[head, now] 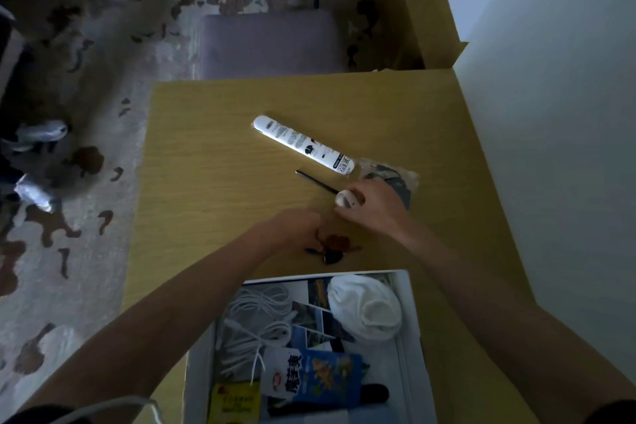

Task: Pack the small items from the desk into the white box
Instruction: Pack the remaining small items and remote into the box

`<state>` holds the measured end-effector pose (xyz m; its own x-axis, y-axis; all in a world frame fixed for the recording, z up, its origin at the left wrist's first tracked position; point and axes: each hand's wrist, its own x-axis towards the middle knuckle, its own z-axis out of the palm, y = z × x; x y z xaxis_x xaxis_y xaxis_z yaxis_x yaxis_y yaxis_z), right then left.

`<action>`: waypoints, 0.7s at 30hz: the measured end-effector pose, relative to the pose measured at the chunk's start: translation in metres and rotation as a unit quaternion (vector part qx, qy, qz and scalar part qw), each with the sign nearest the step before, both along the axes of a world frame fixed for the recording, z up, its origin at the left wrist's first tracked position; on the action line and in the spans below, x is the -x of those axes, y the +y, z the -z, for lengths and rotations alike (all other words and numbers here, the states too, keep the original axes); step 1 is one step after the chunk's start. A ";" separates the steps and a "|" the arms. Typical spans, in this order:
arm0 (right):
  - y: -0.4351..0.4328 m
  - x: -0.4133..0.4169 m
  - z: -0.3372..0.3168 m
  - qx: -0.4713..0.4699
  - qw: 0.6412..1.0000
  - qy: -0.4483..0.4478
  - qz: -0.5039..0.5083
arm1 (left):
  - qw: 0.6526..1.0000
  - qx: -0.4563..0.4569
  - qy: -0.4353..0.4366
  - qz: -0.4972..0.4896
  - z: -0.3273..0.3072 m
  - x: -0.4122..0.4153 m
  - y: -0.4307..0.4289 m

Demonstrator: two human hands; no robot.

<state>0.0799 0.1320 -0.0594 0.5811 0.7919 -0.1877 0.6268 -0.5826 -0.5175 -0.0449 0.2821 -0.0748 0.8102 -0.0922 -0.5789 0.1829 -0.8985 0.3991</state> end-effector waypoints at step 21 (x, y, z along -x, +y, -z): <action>-0.093 0.081 -0.112 -0.263 0.924 0.275 0.032 | 0.719 0.383 -0.331 -0.476 -0.152 0.122 -0.062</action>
<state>-0.0009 0.0389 0.0524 0.5611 0.8251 -0.0665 0.1578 -0.1855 -0.9699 -0.1669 0.2199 0.0776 0.7919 0.6002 -0.1128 0.1124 0.0384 0.9929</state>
